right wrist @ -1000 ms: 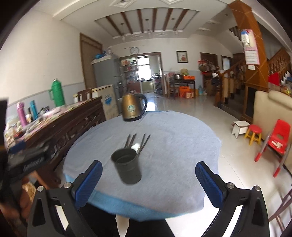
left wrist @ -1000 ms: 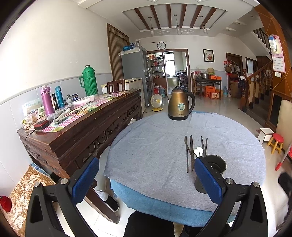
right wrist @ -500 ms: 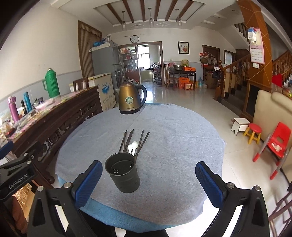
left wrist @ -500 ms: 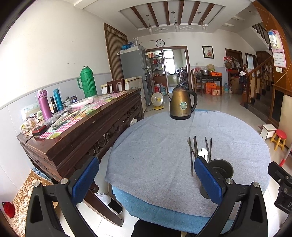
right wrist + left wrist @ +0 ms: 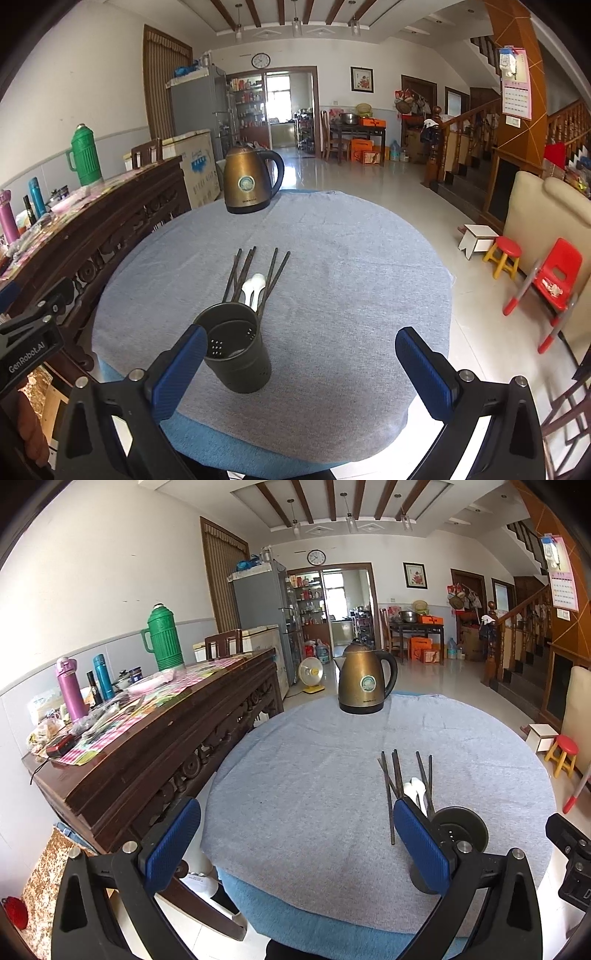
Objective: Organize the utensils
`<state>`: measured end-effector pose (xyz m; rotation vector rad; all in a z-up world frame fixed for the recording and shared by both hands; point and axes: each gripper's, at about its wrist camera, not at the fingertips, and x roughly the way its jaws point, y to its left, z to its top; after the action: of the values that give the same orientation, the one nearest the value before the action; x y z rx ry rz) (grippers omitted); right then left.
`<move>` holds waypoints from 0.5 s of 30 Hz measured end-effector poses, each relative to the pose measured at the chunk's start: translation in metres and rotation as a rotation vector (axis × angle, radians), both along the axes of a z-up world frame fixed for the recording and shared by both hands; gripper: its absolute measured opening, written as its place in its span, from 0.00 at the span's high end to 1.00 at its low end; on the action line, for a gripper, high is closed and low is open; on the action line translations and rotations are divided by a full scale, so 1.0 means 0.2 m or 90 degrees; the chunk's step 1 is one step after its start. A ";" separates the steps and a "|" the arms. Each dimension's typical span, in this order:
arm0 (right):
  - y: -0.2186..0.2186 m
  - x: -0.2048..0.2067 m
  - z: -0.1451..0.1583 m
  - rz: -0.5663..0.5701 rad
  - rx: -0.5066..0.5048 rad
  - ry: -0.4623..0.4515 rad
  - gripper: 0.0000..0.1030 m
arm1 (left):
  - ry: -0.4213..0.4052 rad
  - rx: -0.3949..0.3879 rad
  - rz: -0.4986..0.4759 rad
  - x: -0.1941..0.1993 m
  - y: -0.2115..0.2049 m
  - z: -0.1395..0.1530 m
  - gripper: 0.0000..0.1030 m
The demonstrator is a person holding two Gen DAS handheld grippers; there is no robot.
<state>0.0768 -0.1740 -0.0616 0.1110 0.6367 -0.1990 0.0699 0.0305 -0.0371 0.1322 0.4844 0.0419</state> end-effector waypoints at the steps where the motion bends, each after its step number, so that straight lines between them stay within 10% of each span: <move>1: 0.00 0.01 0.00 0.000 -0.001 0.003 0.00 | 0.002 0.002 -0.001 0.02 0.00 -0.01 0.00; 15: 0.03 0.17 -0.06 0.010 0.001 0.034 0.00 | 0.057 -0.005 0.007 0.20 0.04 -0.09 0.00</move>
<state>0.1113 -0.1682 -0.0730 0.1030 0.6901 -0.1869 0.1100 0.0385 -0.0547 0.1248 0.5747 0.0454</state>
